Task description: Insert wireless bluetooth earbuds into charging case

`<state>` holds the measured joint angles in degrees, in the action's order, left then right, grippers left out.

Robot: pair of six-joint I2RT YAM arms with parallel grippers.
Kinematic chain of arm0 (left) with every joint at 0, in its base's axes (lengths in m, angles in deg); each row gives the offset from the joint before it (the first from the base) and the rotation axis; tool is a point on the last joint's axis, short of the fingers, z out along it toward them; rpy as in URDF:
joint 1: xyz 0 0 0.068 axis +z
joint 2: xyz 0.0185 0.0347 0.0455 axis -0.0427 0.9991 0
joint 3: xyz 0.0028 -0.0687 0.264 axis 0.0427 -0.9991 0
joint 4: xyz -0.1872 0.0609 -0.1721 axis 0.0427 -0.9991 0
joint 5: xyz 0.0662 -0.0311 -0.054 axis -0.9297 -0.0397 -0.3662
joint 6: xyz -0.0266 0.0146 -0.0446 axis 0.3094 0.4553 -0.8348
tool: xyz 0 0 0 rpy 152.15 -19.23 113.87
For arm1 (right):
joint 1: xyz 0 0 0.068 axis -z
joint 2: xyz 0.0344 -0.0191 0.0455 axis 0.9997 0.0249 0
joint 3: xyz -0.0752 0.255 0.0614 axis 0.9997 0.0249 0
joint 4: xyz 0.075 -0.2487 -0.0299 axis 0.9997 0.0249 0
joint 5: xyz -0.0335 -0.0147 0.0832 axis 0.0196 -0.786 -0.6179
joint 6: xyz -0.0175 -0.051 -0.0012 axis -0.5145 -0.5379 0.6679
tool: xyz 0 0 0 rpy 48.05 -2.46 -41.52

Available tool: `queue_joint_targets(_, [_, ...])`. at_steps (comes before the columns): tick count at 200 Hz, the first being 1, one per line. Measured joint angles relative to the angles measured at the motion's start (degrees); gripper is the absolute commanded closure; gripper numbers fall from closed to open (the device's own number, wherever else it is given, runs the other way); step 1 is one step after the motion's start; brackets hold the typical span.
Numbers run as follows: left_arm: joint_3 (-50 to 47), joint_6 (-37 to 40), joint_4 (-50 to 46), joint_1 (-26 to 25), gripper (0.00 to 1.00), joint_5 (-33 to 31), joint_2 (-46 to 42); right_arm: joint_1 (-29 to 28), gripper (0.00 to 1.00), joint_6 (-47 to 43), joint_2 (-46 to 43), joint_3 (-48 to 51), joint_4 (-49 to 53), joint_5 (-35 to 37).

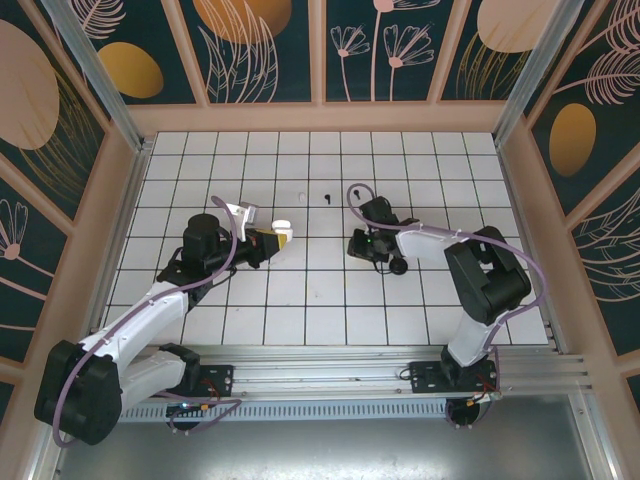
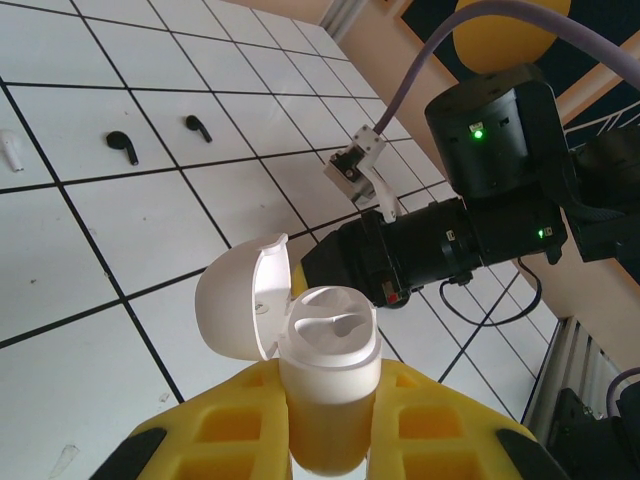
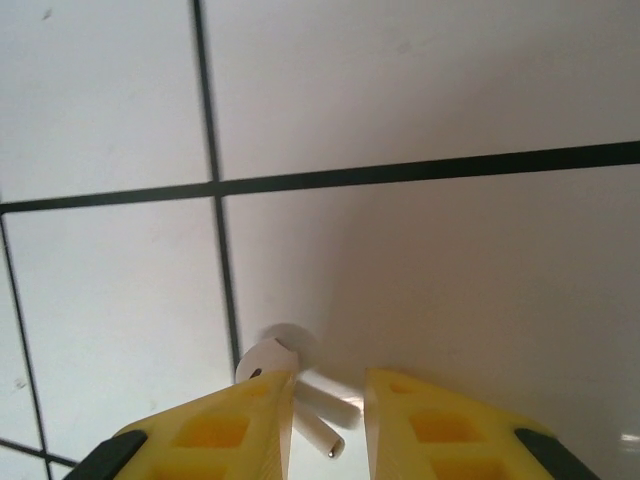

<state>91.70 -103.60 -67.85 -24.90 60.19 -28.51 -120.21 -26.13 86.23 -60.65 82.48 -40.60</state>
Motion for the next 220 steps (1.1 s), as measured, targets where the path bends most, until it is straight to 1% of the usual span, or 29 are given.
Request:
queue_joint_targets(39, [0.0,0.0,0.0,0.0,0.88,0.0,0.2,-2.5,0.77,0.0,1.2,-0.6,-1.2,-0.5])
queue_joint_targets(115, [0.0,0.0,0.0,0.0,0.88,-0.2,0.2,-4.0,0.79,-0.3,2.5,-2.0,-1.8,-1.7])
queue_joint_targets(162, [0.0,0.0,0.0,0.0,0.88,-0.2,0.2,-3.2,0.78,-0.1,2.0,-2.0,-4.3,-3.2])
queue_joint_targets(220, [0.0,0.0,0.0,-0.1,0.88,-0.4,0.2,-2.1,0.77,0.1,2.7,-2.3,-4.7,-4.9])
